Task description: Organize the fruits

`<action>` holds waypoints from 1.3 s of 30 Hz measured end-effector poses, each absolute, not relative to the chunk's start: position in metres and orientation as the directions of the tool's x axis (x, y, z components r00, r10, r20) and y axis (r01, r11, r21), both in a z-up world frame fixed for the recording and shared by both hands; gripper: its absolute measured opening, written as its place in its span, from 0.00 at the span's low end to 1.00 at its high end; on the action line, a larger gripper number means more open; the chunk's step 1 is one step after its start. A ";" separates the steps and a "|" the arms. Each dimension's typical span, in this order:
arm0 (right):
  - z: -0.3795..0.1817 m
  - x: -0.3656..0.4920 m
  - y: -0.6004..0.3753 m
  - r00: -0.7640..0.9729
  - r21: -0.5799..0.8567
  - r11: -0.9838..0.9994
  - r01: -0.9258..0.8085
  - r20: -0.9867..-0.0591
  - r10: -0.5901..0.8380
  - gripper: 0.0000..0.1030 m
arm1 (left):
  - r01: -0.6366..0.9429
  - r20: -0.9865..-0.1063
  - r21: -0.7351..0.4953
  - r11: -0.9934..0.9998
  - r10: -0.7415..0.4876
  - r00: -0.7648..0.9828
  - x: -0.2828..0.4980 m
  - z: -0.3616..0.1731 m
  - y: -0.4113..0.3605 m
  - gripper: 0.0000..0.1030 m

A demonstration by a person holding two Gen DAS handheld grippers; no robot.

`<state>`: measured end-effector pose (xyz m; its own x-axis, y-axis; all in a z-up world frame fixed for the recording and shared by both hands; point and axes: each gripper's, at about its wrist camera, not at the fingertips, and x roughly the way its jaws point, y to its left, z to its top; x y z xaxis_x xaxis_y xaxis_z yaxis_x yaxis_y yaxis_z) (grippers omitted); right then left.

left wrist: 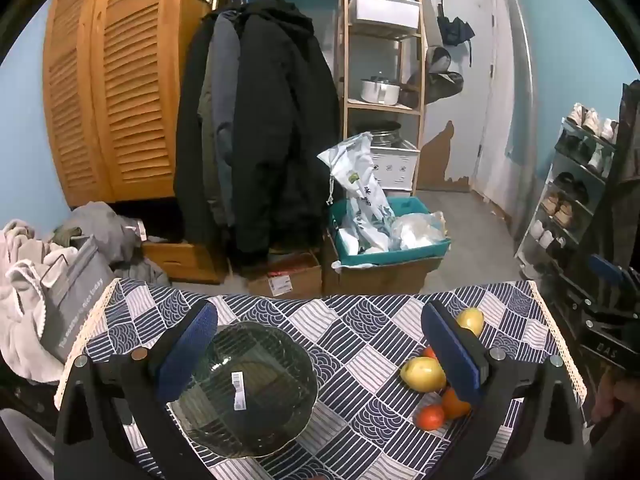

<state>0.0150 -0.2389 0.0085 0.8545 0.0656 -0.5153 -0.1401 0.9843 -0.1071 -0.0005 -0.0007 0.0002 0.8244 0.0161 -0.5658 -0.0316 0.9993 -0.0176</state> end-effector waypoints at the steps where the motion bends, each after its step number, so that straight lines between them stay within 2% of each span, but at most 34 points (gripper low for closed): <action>1: 0.009 0.015 -0.239 0.854 -0.108 0.984 -0.140 -0.517 0.065 0.87 | -0.032 -0.568 -0.021 0.999 0.014 0.823 -0.001 0.000 -0.001 0.99; 39: 0.009 0.014 -0.237 0.859 -0.129 0.982 -0.140 -0.509 0.055 0.87 | -0.015 -0.554 -0.035 0.999 -0.007 0.832 -0.004 0.001 -0.002 0.99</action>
<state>0.0139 -0.2369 0.0087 0.8587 0.0553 -0.5094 -0.1395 0.9818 -0.1287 -0.0037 -0.0020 0.0008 0.8324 -0.0074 -0.5541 -0.0146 0.9993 -0.0353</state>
